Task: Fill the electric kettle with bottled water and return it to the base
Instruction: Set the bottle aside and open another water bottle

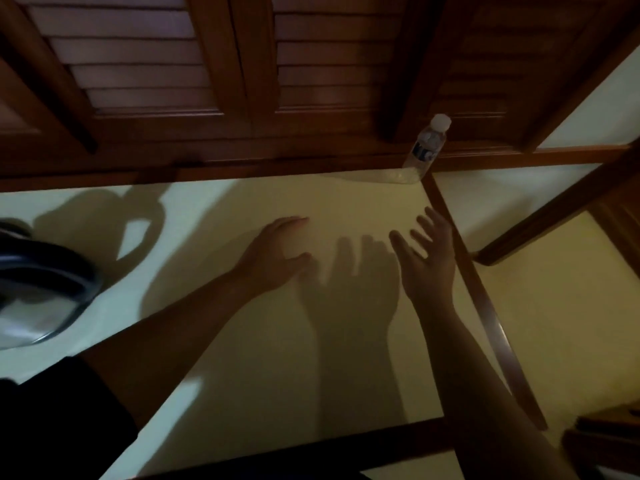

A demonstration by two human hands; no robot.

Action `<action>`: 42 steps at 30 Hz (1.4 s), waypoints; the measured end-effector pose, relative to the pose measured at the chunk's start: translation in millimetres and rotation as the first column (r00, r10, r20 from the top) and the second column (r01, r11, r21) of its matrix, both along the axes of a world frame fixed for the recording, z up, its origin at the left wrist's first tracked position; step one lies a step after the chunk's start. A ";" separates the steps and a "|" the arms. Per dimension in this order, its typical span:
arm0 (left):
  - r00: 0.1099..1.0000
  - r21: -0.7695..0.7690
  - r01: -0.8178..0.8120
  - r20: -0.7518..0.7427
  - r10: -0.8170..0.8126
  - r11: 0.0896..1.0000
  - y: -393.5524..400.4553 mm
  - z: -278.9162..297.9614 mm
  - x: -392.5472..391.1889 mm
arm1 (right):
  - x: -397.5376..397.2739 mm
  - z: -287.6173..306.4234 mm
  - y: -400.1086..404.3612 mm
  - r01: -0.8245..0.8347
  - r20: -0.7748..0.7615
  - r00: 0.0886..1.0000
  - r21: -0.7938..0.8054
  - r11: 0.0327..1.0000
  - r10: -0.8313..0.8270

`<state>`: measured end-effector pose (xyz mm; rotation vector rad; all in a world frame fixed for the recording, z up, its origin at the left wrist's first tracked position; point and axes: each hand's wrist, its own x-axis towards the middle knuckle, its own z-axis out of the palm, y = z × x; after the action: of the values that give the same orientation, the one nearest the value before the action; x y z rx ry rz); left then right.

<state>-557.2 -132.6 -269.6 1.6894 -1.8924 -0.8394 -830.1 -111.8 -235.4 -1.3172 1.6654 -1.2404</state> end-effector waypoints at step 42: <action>0.483 -0.081 -0.854 -0.494 0.723 0.515 427.9 106.7 546.6 | 690.2 -6.7 299.2 -0.842 0.019 0.539 0.004 0.539 0.842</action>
<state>-10.7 295.3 -162.9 1.7353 -0.6967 -0.3860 -140.0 187.4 -242.1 -1.7752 0.7590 -0.6116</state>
